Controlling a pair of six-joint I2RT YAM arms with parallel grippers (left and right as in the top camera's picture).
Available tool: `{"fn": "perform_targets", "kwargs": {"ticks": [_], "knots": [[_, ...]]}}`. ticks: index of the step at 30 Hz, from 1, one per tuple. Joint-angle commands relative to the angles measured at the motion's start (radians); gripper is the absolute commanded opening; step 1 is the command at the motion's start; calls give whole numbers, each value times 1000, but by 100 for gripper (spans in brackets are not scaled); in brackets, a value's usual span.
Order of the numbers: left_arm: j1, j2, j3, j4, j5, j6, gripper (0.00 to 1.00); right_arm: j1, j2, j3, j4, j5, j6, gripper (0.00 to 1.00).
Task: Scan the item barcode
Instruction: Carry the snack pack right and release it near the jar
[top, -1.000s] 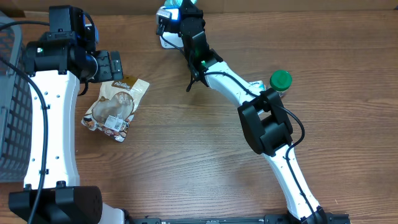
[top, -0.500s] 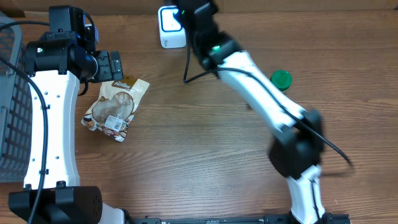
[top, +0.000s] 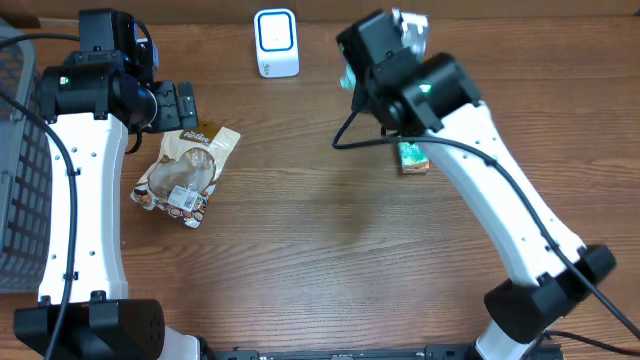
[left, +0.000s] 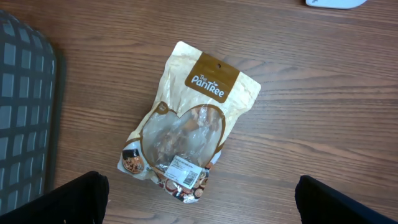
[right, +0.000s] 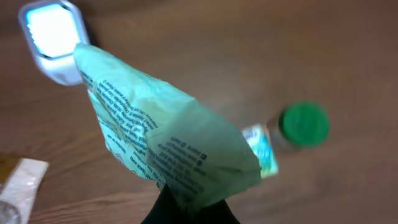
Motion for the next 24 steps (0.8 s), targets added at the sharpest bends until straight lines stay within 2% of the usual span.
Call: {"fn": "perform_targets", "kwargs": {"ticks": [1, 11, 12, 15, 16, 17, 21, 24], "knots": [[1, -13, 11, 2, 5, -10, 100, -9, 19, -114, 25, -17, 238, 4], [1, -13, 11, 1, 5, -10, 100, -10, 19, -503, 393, -14, 271, 5], [1, -13, 11, 1, 5, -10, 100, -10, 19, -528, 397, -18, 270, 12], [1, -13, 11, 2, 5, -10, 99, -10, 19, -533, 365, -18, 270, 22], [1, -13, 11, 1, 5, -10, 100, -10, 19, -533, 355, -18, 269, 30], [1, -13, 11, 2, 5, -10, 99, -10, 19, -533, 346, -21, 265, 46], [1, -13, 11, 2, 5, -10, 100, -10, 19, -532, 347, -132, 108, 71], [1, -13, 11, 1, 5, -10, 100, -10, 18, -510, 354, -253, -64, 87]]}}
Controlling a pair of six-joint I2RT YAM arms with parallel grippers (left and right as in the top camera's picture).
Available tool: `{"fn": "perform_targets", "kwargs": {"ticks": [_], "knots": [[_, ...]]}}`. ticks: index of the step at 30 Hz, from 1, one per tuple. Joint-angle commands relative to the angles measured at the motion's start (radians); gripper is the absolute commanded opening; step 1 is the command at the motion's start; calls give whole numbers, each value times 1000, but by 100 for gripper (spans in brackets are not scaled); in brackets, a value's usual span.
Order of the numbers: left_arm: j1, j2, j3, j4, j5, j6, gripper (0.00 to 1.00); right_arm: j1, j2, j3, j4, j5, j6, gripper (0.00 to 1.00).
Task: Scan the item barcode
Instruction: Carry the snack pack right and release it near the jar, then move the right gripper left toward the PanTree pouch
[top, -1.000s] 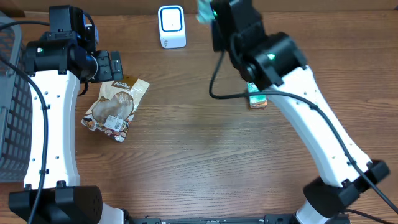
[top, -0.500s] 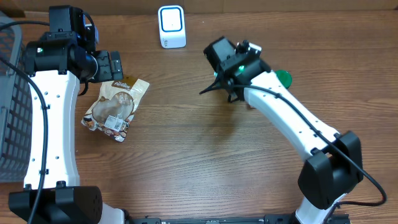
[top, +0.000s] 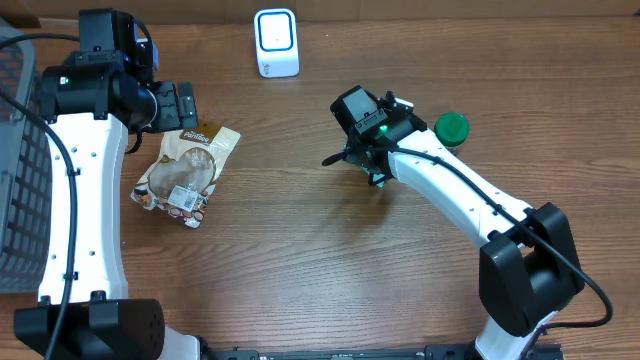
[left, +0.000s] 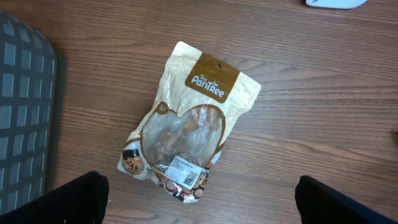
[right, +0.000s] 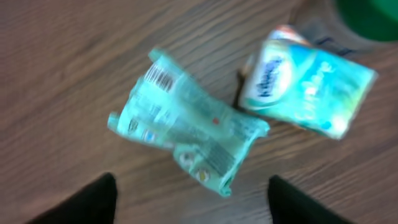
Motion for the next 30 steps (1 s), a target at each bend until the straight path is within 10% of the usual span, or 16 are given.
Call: {"fn": "perform_targets", "kwargs": {"ticks": [1, 10, 30], "knots": [[1, -13, 11, 1, 5, -10, 100, -4, -12, 39, 8, -194, -266, 93], [1, -13, 11, 1, 5, -10, 100, 7, -12, 219, 166, -710, -472, 92], [2, -13, 11, 1, 5, -10, 99, 164, 322, 219, 700, -775, -214, 72]]}}
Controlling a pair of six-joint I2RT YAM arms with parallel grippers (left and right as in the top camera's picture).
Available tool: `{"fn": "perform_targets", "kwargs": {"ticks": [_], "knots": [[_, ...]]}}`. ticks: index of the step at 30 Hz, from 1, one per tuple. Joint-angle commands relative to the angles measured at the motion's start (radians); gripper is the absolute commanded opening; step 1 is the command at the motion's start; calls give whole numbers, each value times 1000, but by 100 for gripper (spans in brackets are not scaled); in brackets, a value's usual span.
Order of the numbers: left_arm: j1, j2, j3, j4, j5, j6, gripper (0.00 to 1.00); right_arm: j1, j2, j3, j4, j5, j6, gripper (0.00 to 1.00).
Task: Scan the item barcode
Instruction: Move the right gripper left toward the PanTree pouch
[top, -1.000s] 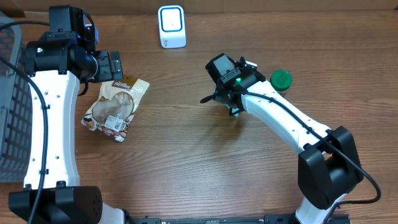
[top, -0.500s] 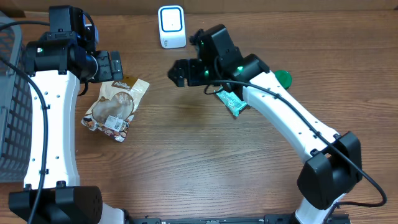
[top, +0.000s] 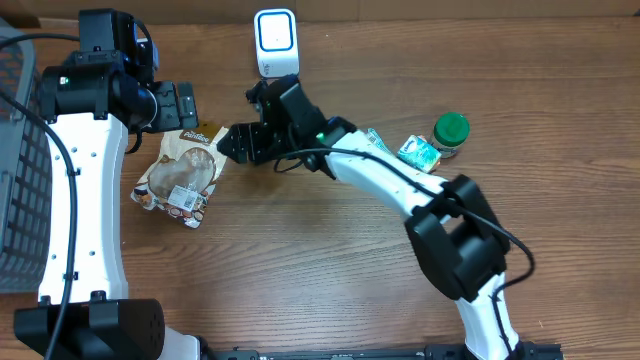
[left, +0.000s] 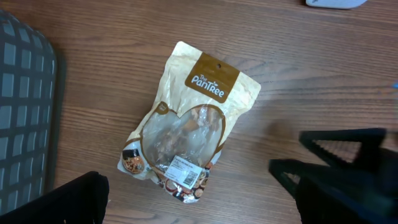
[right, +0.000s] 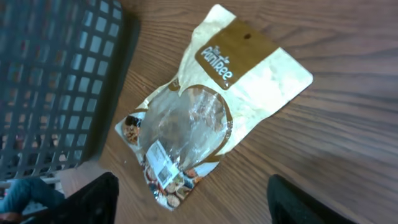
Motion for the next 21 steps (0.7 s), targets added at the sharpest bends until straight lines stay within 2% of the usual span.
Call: {"fn": "perform_targets", "kwargs": {"ticks": [1, 7, 11, 14, 21], "knots": [[2, -13, 11, 1, 5, -10, 100, 20, 34, 14, 40, -5, 60, 72], [2, -13, 11, 1, 5, -10, 99, 60, 114, 14, 129, 10, 80, 72], [2, -13, 11, 1, 5, -10, 100, 103, 132, 14, 140, 163, -38, 73], [2, -13, 11, 1, 5, -10, 100, 126, 132, 14, 107, 269, -134, 74], [2, -13, 11, 2, 6, -11, 99, 51, 74, 15, -2, 254, -135, 76]]}}
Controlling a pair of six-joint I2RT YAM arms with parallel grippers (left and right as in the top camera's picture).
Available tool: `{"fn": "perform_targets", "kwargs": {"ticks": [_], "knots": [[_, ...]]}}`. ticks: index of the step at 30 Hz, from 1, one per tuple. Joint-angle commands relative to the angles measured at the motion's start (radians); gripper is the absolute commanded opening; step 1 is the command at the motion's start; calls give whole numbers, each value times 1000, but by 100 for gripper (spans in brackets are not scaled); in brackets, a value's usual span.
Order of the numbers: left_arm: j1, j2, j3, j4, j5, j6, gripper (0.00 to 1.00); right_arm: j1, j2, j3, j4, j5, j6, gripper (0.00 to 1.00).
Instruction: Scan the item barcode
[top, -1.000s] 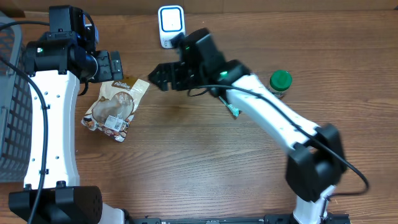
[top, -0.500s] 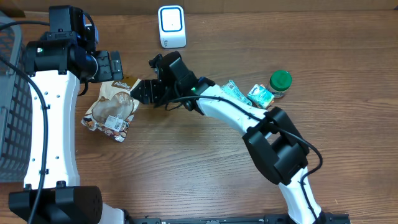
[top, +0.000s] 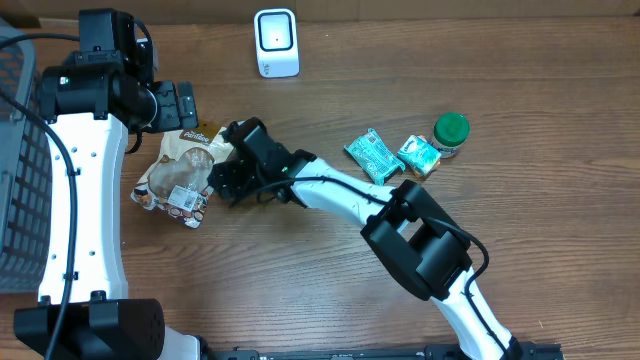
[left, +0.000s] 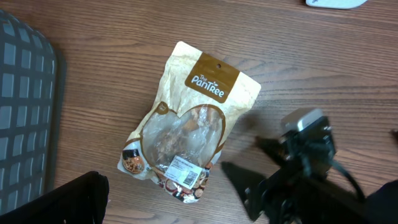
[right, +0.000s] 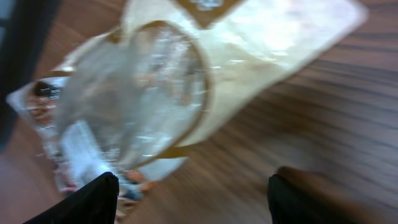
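Observation:
A tan snack pouch (top: 181, 170) with a clear window and a barcode label lies flat on the wood table; it also shows in the left wrist view (left: 191, 124) and, blurred, in the right wrist view (right: 180, 74). The white scanner (top: 276, 42) stands at the back edge. My right gripper (top: 226, 180) is open, low at the pouch's right edge, fingers (right: 87, 199) wide apart with nothing between them. My left gripper (top: 186, 104) hangs open above the pouch's top end, one finger (left: 68, 199) in view, the other hidden behind the right gripper (left: 292, 180).
A green packet (top: 372, 155), a tissue pack (top: 418, 155) and a green-capped bottle (top: 451, 133) sit at the right. A dark mesh basket (top: 18, 180) stands along the left edge. The right arm stretches across the middle of the table.
My right gripper was open between the scanner and the pouch; now it sits lower and closer, at the pouch's right edge. The left arm and the pouch have not moved.
My right gripper first held the green packet up, to the right of the scanner. Then it stood open over that packet, lying beside the tissue pack. After that it was open over by the pouch, and now it is low against the pouch's right side.

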Motion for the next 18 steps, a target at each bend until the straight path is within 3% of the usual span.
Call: {"fn": "perform_targets", "kwargs": {"ticks": [1, 7, 9, 12, 18], "knots": [[2, -13, 11, 7, 6, -11, 99, -88, -81, 15, -45, 33, -38, 78], [2, -12, 11, 5, 48, 26, 100, -166, -163, 14, -196, 30, -38, 81], [6, -6, 11, 4, -8, 107, 64, -176, -165, 14, -224, 1, -38, 82], [24, 21, 11, 6, -150, 52, 4, -179, -164, 14, -259, -29, -37, 82], [65, 156, 11, 9, -286, -5, 4, -158, -164, 14, -292, -28, -37, 82]]}}
